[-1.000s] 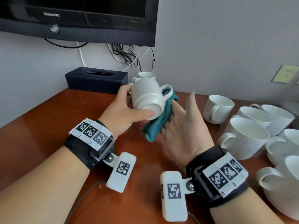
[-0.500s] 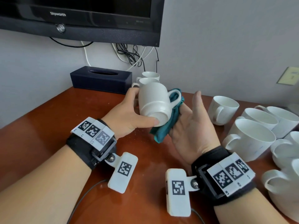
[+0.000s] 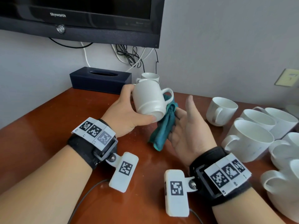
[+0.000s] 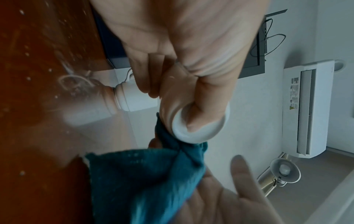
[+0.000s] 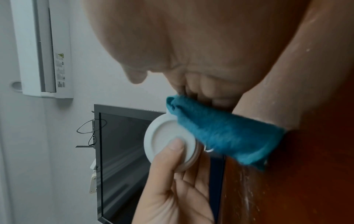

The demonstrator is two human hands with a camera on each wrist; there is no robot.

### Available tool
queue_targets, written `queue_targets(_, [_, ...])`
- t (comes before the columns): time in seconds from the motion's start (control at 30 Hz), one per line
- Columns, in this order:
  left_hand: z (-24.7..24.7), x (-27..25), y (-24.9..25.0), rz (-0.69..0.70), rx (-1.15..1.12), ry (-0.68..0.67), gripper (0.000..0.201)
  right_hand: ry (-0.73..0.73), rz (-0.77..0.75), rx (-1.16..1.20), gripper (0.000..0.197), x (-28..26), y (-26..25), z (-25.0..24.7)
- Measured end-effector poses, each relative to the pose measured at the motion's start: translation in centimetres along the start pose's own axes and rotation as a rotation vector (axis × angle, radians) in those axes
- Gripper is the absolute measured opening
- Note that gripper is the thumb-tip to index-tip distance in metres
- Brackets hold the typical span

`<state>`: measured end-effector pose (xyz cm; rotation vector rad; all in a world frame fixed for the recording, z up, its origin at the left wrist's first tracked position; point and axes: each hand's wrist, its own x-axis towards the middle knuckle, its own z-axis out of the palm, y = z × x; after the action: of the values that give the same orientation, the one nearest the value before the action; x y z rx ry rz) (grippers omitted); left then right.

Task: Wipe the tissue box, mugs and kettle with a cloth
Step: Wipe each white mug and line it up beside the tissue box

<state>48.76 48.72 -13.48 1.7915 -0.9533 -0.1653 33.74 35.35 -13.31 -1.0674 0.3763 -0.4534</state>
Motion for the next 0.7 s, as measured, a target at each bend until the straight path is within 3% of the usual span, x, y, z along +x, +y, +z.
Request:
queue_targets(0.17, [0.3, -0.3, 0.5, 0.034, -0.037, -0.122, 0.104, 0.244, 0.047, -0.028, 0.059, 1.0, -0.1, -1.2])
queue_targets(0.27, [0.4, -0.3, 0.5, 0.042, -0.083, -0.103, 0.105, 0.327, 0.021, -0.059, 0.054, 1.1, 0.0, -1.5])
queue_targets(0.47, [0.4, -0.2, 0.2, 0.029, -0.149, -0.090, 0.106, 0.315, -0.017, -0.185, 0.069, 1.1, 0.4, -1.4])
queue_targets(0.7, [0.4, -0.2, 0.5, -0.006, -0.361, -0.150, 0.102, 0.303, -0.157, -0.251, 0.043, 0.8, 0.2, -1.7])
